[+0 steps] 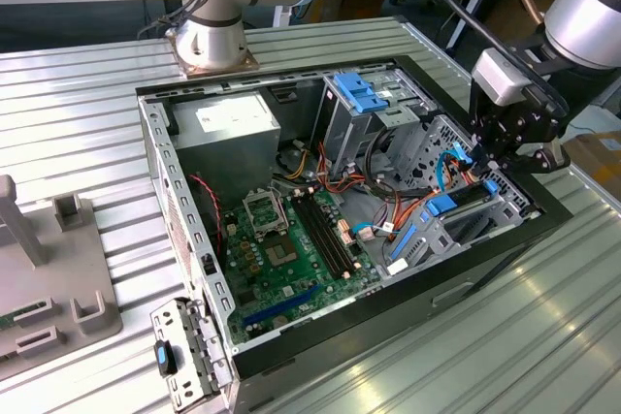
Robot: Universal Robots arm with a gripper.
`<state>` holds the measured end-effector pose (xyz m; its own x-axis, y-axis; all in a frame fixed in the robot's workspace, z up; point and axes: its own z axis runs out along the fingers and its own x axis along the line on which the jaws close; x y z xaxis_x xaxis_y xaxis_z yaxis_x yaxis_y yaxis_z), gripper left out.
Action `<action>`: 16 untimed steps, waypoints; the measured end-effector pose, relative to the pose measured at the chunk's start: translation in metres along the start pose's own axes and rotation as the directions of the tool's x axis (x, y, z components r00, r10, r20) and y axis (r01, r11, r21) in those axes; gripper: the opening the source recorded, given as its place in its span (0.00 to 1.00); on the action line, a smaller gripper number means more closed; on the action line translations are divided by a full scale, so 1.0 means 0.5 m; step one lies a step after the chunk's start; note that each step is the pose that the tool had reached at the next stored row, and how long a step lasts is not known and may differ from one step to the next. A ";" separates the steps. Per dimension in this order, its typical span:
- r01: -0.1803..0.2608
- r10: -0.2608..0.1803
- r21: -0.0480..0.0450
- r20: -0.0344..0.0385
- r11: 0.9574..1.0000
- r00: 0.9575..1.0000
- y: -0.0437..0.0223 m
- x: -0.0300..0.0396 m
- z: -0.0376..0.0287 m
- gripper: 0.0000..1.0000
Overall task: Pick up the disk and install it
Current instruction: 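Insert the second disk wire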
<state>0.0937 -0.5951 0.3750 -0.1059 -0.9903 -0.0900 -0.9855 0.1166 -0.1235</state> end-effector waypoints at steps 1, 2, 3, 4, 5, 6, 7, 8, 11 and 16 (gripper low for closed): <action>0.000 0.000 0.000 0.000 1.000 1.000 0.000 0.000 0.000 0.24; 0.000 0.000 0.000 0.000 1.000 1.000 0.000 0.000 0.000 0.24; 0.000 0.000 0.000 0.000 1.000 1.000 0.000 0.000 0.000 0.24; 0.000 0.000 0.000 0.000 1.000 1.000 0.000 0.000 0.000 0.24; 0.000 0.000 0.000 0.000 1.000 1.000 0.000 0.000 0.000 0.24; 0.000 0.000 0.000 0.000 1.000 1.000 0.000 0.000 0.000 0.24; 0.000 0.000 0.000 0.000 1.000 1.000 -0.001 0.000 0.000 0.24; 0.000 0.000 -0.001 0.000 1.000 1.000 -0.004 -0.001 0.000 0.24; 0.000 0.000 -0.002 0.000 1.000 1.000 -0.021 -0.002 0.004 0.24; 0.000 0.000 -0.002 0.000 1.000 1.000 -0.035 -0.004 0.007 0.24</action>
<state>0.1114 -0.5947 0.3741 -0.1061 -0.9903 -0.0899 -0.9857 0.1166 -0.1218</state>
